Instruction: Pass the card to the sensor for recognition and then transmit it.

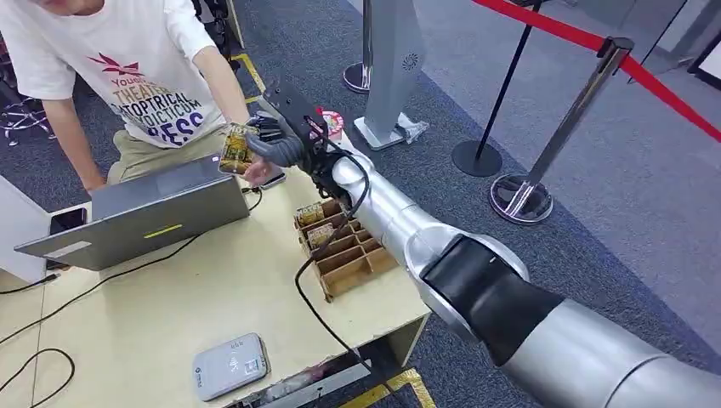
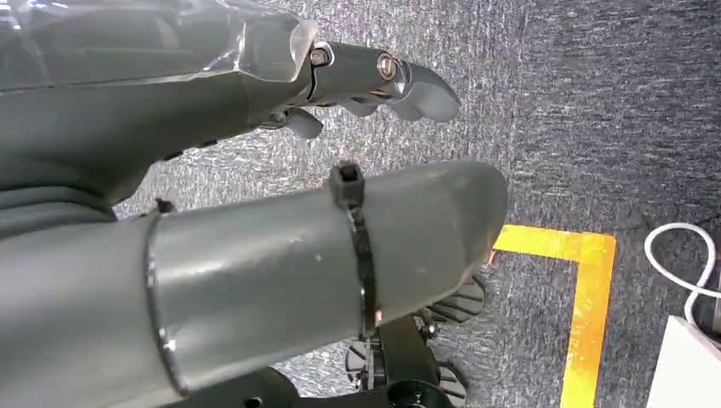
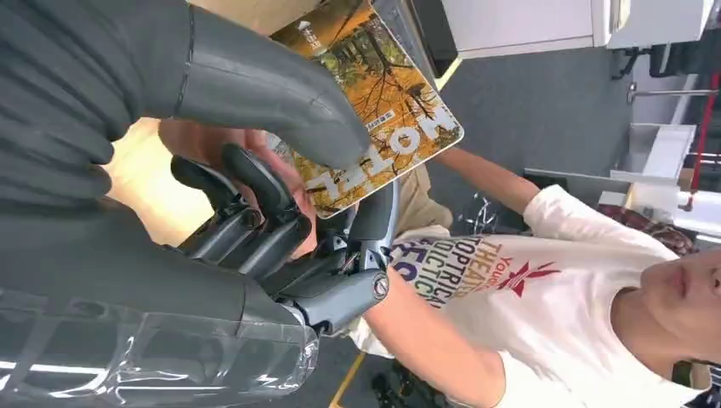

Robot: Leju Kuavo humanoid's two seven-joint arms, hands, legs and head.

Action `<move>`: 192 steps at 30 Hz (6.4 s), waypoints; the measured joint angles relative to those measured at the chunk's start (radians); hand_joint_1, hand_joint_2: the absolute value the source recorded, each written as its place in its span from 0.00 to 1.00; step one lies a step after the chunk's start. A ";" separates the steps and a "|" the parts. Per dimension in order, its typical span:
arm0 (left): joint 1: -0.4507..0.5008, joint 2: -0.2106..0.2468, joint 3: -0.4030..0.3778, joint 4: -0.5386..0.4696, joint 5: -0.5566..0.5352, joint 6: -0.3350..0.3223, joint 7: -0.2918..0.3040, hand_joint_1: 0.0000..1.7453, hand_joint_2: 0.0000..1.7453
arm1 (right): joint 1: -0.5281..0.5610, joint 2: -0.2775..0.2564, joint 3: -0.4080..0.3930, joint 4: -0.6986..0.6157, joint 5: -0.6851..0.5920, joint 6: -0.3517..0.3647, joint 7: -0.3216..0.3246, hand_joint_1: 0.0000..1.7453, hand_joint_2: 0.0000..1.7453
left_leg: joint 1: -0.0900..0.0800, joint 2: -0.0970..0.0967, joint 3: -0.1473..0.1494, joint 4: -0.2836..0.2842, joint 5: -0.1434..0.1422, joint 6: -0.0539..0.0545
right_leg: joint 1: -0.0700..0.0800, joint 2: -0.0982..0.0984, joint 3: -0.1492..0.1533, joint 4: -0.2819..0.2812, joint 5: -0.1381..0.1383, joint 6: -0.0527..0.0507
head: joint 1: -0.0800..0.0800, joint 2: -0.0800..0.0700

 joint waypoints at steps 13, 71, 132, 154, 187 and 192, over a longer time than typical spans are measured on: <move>0.000 0.000 -0.003 0.000 0.000 0.000 0.000 0.00 0.00 | 0.003 0.000 -0.006 0.026 0.013 0.007 -0.012 0.02 1.00 | 0.000 0.000 0.000 0.000 0.000 0.000 | 0.000 0.000 0.000 0.000 0.000 0.000 | 0.000 0.000; 0.039 0.002 0.010 0.000 0.063 0.001 -0.042 0.00 0.00 | 0.600 -0.121 -0.060 -0.650 0.861 -0.393 -0.003 0.35 1.00 | 0.000 0.000 -0.001 0.000 -0.001 0.000 | 0.000 0.000 -0.002 0.000 0.000 0.000 | 0.000 0.000; 0.041 0.008 0.011 0.000 0.053 -0.006 -0.042 0.00 0.00 | 0.654 -0.136 -0.076 -0.622 1.093 -0.422 0.110 0.50 1.00 | 0.000 0.000 -0.002 0.000 -0.001 0.000 | 0.000 0.000 -0.002 0.000 0.000 0.000 | 0.000 0.000; 0.041 0.009 0.011 0.000 0.045 -0.008 -0.043 0.00 0.00 | 0.652 -0.139 -0.070 -0.603 1.092 -0.401 0.103 0.48 1.00 | 0.000 0.000 -0.002 0.000 -0.001 0.000 | 0.000 0.000 -0.002 0.000 0.000 0.000 | 0.000 0.000; 0.041 0.015 0.011 0.000 0.056 -0.007 -0.041 0.00 0.00 | 0.595 -0.139 -0.069 -0.468 1.085 -0.389 0.084 0.50 1.00 | 0.000 0.000 -0.003 0.000 -0.001 0.000 | 0.000 0.000 -0.002 0.000 0.000 0.000 | 0.000 0.000; 0.041 0.015 0.011 0.000 0.057 -0.006 -0.041 0.00 0.00 | 0.590 -0.139 -0.067 -0.447 1.085 -0.389 0.078 0.53 1.00 | 0.000 0.000 -0.003 0.000 -0.001 0.000 | 0.000 0.000 -0.002 0.000 0.000 0.000 | 0.000 0.000</move>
